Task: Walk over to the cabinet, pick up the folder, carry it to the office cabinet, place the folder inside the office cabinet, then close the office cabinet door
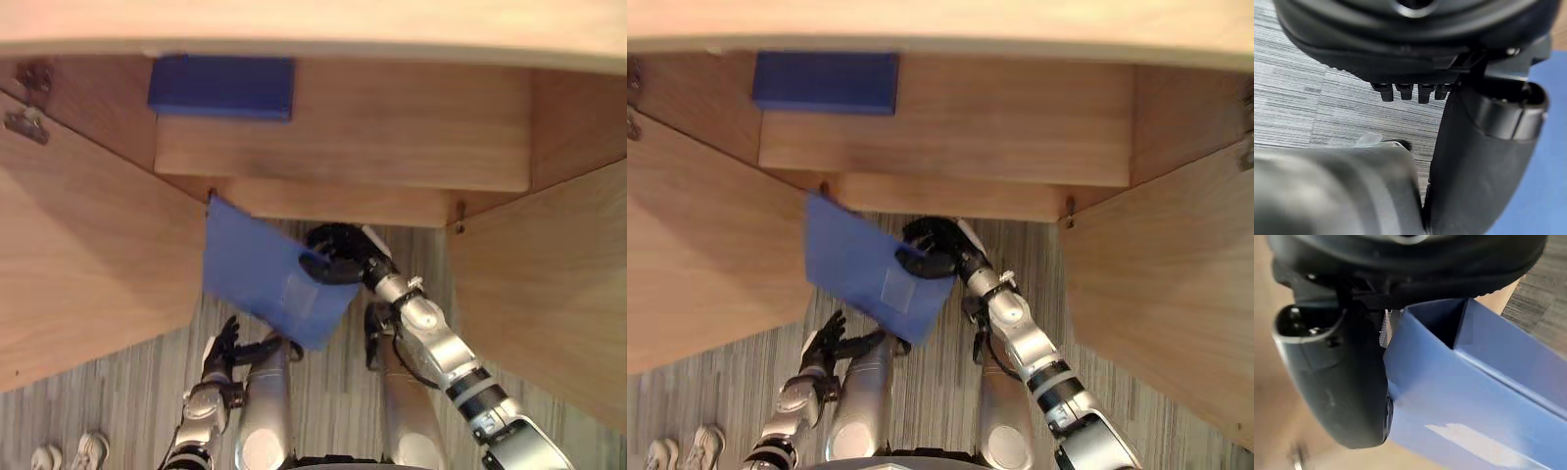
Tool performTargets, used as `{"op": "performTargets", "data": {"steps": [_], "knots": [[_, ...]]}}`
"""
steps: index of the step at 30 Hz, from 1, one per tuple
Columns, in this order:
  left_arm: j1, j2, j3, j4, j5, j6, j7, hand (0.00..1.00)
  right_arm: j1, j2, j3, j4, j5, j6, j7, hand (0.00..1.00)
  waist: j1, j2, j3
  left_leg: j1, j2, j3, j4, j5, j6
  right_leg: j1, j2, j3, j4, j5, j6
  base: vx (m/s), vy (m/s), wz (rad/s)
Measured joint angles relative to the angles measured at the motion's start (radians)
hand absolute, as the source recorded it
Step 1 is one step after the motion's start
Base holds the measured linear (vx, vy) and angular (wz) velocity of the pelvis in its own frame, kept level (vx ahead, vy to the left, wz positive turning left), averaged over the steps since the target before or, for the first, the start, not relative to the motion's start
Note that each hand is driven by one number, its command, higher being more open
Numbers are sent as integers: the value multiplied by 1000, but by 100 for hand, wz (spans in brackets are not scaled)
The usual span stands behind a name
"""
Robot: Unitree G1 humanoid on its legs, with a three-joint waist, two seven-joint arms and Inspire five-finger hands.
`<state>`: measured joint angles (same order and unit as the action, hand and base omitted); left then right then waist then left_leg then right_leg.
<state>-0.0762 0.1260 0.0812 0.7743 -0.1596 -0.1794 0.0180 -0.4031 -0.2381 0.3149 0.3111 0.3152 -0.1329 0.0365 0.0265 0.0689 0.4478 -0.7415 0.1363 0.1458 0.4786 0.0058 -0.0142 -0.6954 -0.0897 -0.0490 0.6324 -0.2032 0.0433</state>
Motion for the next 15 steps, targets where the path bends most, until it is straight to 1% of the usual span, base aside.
{"op": "performTargets", "data": {"steps": [2,5,7,8,13,15], "knots": [[0,-27,1,-67,-17,-2,13,100,-65,25,-82,-6,110,-2,-51,0,14,6,17,-49,12,0,48,-16,2,-45,-3,-11,47,-17,-5,-43,-44,3],[0,-65,0,-130,-32,-4,17,100,-144,26,-182,-53,208,-20,-118,0,31,7,20,-101,16,-1,98,-37,7,-94,-16,-21,106,-43,-6,3,-30,7],[1,-72,0,-153,-39,-4,21,100,-183,29,-217,-76,255,-46,-150,0,36,7,22,-111,18,0,113,-49,6,-102,-19,-22,120,-50,-2,64,-33,2],[5,-74,0,-162,-39,-4,22,100,-200,33,-237,-93,280,-56,-161,0,38,7,22,-112,19,1,121,-56,5,-102,-21,-24,122,-53,-6,90,-27,-1],[19,-95,1,-213,-39,-4,26,100,-245,65,-312,-147,352,-81,-177,0,43,7,22,-115,22,6,144,-71,15,-97,-46,-61,130,-64,-6,128,-20,-2],[19,-103,1,-233,-39,-4,28,100,-267,88,-343,-147,372,-94,-206,0,44,7,22,-115,23,8,151,-80,18,-91,-50,-71,131,-65,-6,136,-10,1]]}}
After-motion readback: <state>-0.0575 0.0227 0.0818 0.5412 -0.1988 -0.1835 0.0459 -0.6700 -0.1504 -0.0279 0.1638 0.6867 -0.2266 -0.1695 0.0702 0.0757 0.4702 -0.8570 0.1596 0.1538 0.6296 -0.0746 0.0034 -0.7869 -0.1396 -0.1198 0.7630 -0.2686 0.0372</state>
